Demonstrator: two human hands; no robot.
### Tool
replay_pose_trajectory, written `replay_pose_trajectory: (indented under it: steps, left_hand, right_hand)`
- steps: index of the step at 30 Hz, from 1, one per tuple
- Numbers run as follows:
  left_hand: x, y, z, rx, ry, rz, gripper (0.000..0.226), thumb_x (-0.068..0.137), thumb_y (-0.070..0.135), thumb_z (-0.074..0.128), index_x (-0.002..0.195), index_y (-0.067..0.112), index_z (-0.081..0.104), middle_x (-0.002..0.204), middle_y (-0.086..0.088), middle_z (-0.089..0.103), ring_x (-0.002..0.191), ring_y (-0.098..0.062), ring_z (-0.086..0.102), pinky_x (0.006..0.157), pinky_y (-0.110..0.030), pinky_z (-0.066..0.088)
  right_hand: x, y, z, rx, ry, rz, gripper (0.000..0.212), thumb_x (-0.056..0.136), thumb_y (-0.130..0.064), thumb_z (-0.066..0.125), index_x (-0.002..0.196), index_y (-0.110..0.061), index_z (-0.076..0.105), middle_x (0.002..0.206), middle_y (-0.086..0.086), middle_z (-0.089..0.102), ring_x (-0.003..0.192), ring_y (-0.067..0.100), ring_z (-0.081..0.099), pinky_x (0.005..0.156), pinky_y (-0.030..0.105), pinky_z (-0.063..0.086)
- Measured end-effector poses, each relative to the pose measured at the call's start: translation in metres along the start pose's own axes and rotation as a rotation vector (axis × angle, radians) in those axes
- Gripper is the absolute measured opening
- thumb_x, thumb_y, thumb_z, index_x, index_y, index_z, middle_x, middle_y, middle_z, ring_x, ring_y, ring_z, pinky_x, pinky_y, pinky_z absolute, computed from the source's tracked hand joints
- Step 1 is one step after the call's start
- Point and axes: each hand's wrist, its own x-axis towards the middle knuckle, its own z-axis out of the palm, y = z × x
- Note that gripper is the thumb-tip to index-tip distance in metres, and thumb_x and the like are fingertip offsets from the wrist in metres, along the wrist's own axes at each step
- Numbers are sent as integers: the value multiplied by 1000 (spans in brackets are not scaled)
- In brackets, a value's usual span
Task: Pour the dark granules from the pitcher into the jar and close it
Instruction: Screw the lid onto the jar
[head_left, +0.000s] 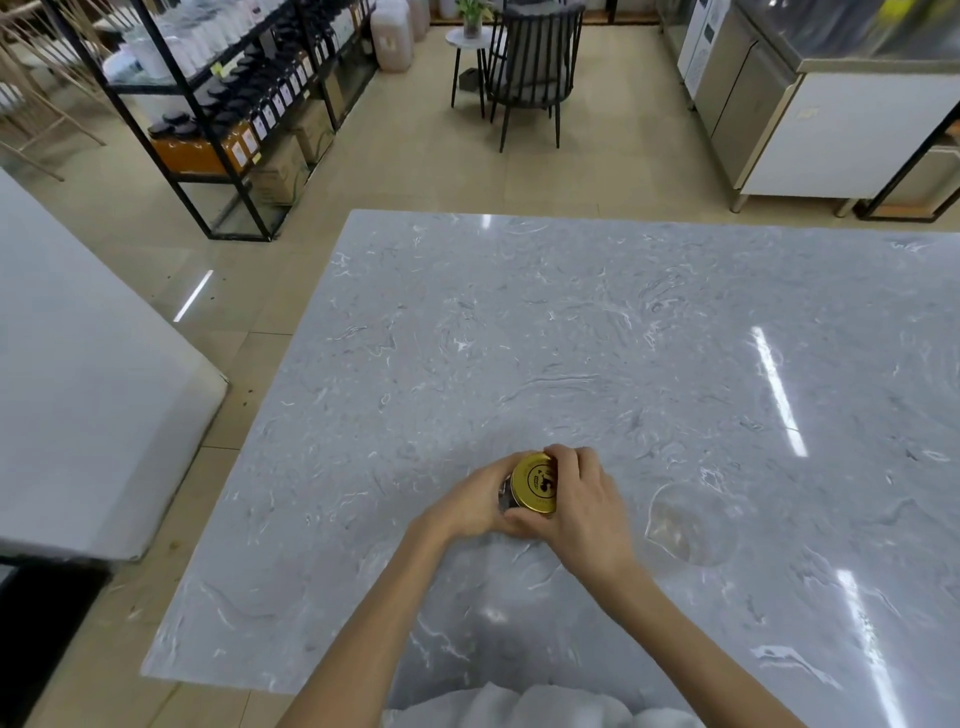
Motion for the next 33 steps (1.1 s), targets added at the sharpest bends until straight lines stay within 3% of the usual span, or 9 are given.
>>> replay_pose_trajectory:
  steps: [4, 10, 14, 19, 21, 23, 27, 30, 33]
  left_hand:
    - [-3, 2, -1, 32, -4, 7, 79, 74, 36, 86, 139, 50, 44, 127, 34, 58, 119, 9, 56, 95, -14, 46]
    - [-2, 0, 3, 5, 20, -16, 84, 64, 40, 93, 134, 51, 48, 126, 24, 63, 116, 2, 61, 101, -37, 53]
    - [-1, 0, 2, -10, 2, -20, 82, 64, 39, 93, 132, 53, 49, 121, 24, 66, 111, 0, 64, 98, -37, 55]
    - [-3, 6, 2, 9, 27, -24, 82, 58, 49, 93, 126, 61, 47, 124, 29, 62, 116, 2, 60, 103, -37, 51]
    - [-4, 7, 3, 20, 40, -28, 82, 57, 51, 92, 124, 65, 46, 123, 32, 61, 116, 4, 59, 104, -35, 51]
    - [-4, 7, 3, 26, 36, -17, 84, 59, 46, 93, 129, 58, 47, 124, 29, 62, 115, 3, 60, 102, -35, 52]
    - [-3, 7, 2, 14, 28, -21, 84, 63, 41, 94, 133, 49, 49, 126, 23, 63, 117, -1, 61, 102, -38, 52]
    - [-4, 9, 3, 29, 32, -36, 85, 63, 42, 94, 133, 50, 48, 126, 27, 62, 117, 4, 59, 104, -35, 50]
    - [-4, 9, 2, 27, 28, -17, 84, 64, 38, 94, 135, 45, 49, 125, 21, 65, 115, -2, 62, 101, -38, 52]
  right_hand:
    - [4, 6, -4, 235, -160, -70, 101, 74, -66, 72, 152, -17, 31, 153, 2, 39, 139, 20, 36, 115, 35, 30]
    - [-10, 21, -16, 224, -104, 48, 90, 84, -70, 48, 157, -26, 16, 143, 1, 53, 130, 17, 50, 107, 36, 43]
    - [0, 9, -14, 390, -213, 23, 83, 92, -54, 58, 158, -28, 15, 159, -5, 35, 142, 11, 36, 113, 26, 32]
    - [-15, 23, -18, 248, -117, 110, 77, 91, -66, 43, 155, -31, 19, 140, -3, 58, 126, 17, 56, 99, 31, 46]
    - [-12, 24, -19, 288, -99, 143, 75, 92, -64, 45, 155, -30, 21, 147, -4, 52, 132, 16, 52, 104, 33, 44]
    - [-3, 17, -17, 466, -157, 152, 72, 95, -55, 51, 156, -30, 22, 155, -6, 42, 140, 12, 43, 111, 30, 38]
    - [-18, 19, -17, 479, -208, 180, 75, 93, -59, 50, 156, -28, 25, 145, -5, 54, 132, 11, 51, 102, 18, 37]
    - [-26, 22, -20, 423, -181, 199, 77, 92, -60, 48, 156, -25, 23, 149, -1, 51, 136, 14, 48, 107, 26, 39]
    - [-7, 4, -17, 497, -137, 182, 68, 99, -43, 53, 157, -22, 24, 157, -3, 40, 141, 13, 40, 111, 24, 32]
